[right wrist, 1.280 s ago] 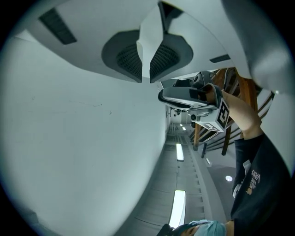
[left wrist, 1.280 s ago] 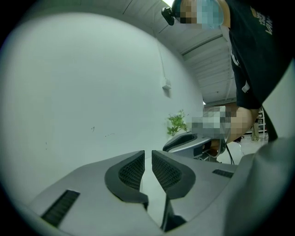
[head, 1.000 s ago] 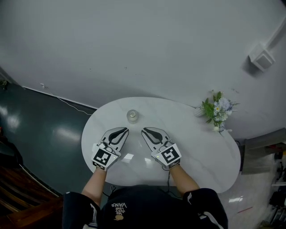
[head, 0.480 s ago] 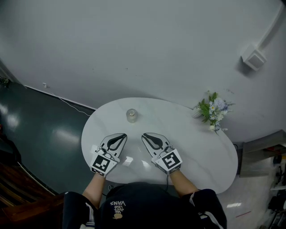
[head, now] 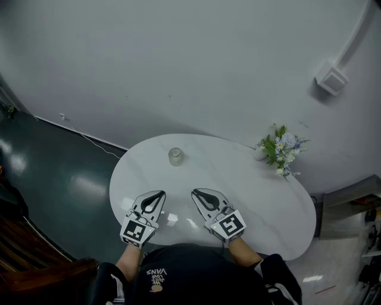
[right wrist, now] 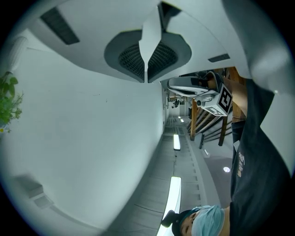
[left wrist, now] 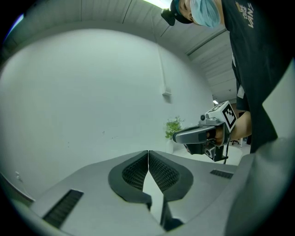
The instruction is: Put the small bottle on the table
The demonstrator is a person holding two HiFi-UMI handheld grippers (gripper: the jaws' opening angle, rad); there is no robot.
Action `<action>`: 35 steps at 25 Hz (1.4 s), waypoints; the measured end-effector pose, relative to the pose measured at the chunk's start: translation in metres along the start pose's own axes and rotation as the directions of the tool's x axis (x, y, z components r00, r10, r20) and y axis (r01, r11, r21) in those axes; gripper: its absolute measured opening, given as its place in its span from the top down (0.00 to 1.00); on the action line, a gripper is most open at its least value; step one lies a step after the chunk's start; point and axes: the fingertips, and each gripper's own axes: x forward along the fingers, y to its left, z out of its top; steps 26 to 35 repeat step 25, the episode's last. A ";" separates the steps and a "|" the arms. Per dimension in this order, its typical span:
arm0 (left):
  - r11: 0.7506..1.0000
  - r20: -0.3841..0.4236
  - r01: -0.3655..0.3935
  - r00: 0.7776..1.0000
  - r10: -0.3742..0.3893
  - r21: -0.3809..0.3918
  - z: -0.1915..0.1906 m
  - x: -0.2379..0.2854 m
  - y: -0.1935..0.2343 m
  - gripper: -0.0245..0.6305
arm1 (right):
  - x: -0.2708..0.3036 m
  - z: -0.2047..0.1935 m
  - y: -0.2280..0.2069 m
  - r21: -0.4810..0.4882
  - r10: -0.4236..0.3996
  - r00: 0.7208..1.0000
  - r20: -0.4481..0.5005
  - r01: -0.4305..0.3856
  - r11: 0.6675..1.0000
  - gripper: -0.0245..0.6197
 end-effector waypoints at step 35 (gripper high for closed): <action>0.999 -0.017 -0.038 0.999 0.037 -0.030 -0.011 -0.021 -0.013 0.93 | -0.032 -0.026 0.003 0.106 -0.077 0.996 -0.053 0.082 0.991 0.89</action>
